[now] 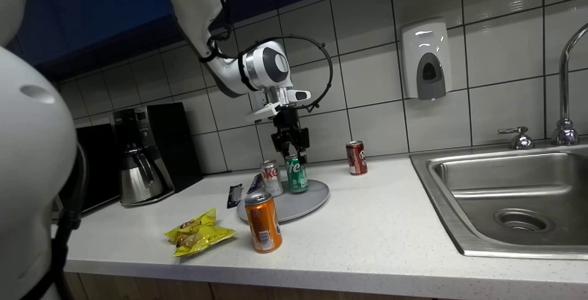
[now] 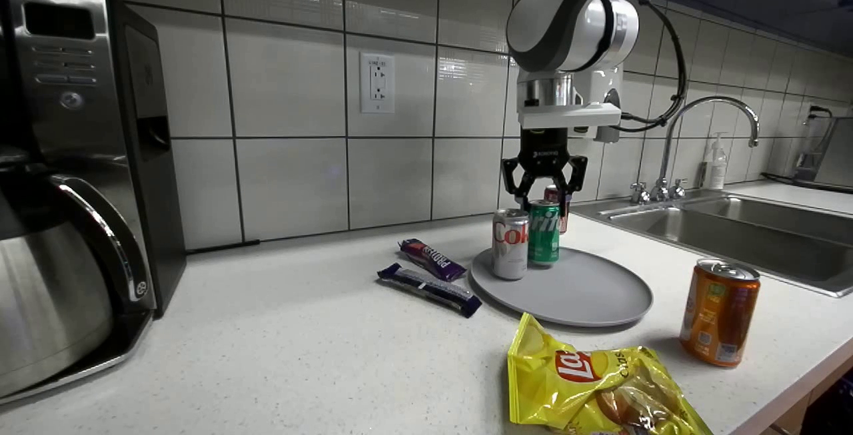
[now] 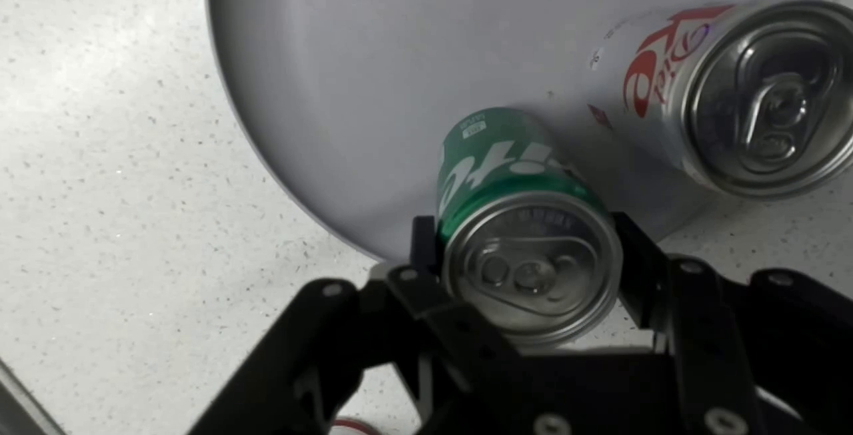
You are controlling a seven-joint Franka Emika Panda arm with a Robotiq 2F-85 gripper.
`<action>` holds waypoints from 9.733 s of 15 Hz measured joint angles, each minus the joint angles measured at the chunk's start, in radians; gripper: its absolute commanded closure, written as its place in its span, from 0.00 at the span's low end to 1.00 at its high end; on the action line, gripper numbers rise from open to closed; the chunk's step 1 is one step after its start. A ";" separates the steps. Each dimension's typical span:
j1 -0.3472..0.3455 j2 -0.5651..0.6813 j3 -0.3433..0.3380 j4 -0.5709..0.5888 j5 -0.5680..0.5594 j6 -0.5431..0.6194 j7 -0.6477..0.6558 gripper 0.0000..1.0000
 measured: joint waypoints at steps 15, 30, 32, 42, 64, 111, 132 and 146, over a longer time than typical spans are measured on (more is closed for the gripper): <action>-0.004 -0.013 -0.017 0.007 0.000 0.005 0.019 0.00; -0.045 -0.008 -0.055 0.057 0.005 0.012 0.082 0.00; -0.045 -0.008 -0.055 0.057 0.005 0.012 0.083 0.00; -0.045 -0.003 -0.054 0.057 0.004 0.013 0.084 0.00; -0.100 0.124 -0.058 0.232 0.015 0.074 0.079 0.00; -0.203 0.347 -0.059 0.530 0.122 -0.039 0.039 0.62; -0.140 0.123 -0.066 0.261 0.069 -0.024 0.008 0.62; -0.111 -0.096 -0.066 -0.048 0.018 0.059 0.008 0.62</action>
